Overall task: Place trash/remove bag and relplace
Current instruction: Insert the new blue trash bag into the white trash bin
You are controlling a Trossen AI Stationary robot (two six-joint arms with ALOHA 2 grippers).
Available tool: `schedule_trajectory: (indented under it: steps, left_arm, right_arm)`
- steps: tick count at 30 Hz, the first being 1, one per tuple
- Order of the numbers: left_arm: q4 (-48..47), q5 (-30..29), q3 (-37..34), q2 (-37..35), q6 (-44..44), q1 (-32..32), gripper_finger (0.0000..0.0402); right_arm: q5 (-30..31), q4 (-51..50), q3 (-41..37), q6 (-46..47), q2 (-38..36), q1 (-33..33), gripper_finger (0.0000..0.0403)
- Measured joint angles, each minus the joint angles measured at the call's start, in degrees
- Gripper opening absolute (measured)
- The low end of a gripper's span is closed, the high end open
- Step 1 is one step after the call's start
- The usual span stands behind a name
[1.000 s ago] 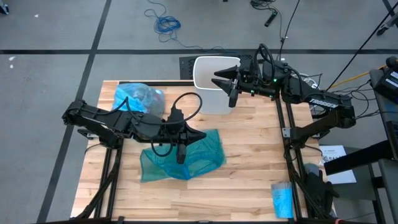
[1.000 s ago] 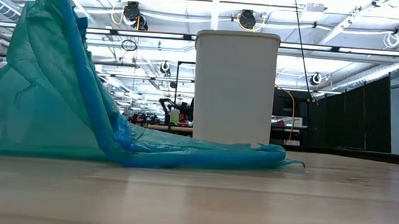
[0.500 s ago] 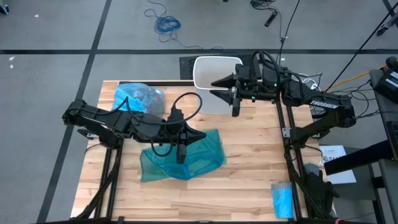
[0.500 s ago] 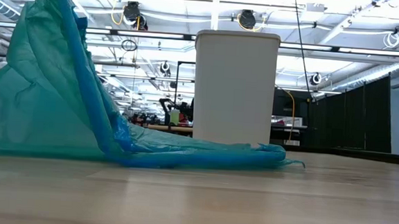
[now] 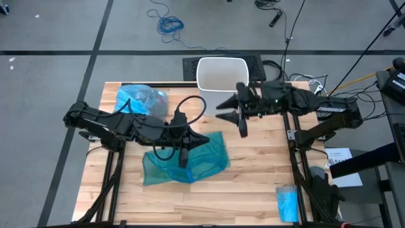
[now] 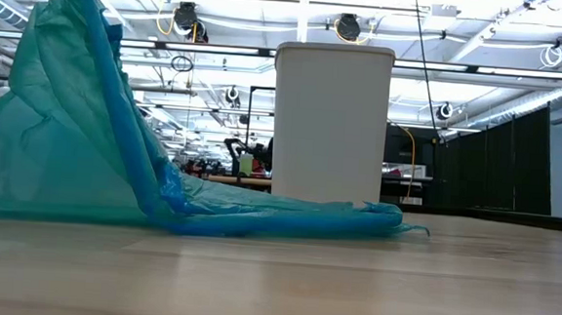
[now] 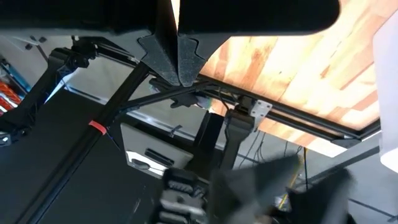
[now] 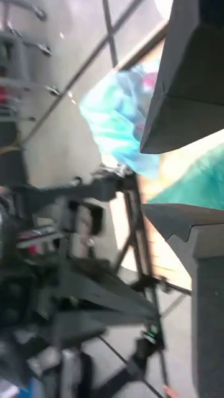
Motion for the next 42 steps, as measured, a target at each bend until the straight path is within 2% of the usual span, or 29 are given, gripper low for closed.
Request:
schedule_trajectory:
  steps: [5,11,32,42]
  left_arm:
    - [0.0,0.0,0.0,0.0,0.2,0.0,0.0000]
    - [0.0,0.0,0.0,0.0,0.6,0.2,0.0000]
    - [0.0,-0.2,0.0,0.0,0.4,0.2,0.0000]
    - [0.1,-0.2,0.0,0.0,0.3,0.2,0.0000]
  right_arm:
    - [0.6,-2.5,0.0,1.4,0.0,3.0,0.0132]
    - [4.9,-3.1,0.0,1.4,0.6,5.2,0.0132]
    - [4.7,-3.7,0.0,2.2,2.6,5.2,0.0132]
    - [4.6,-12.4,-1.0,3.9,2.6,6.0,0.0132]
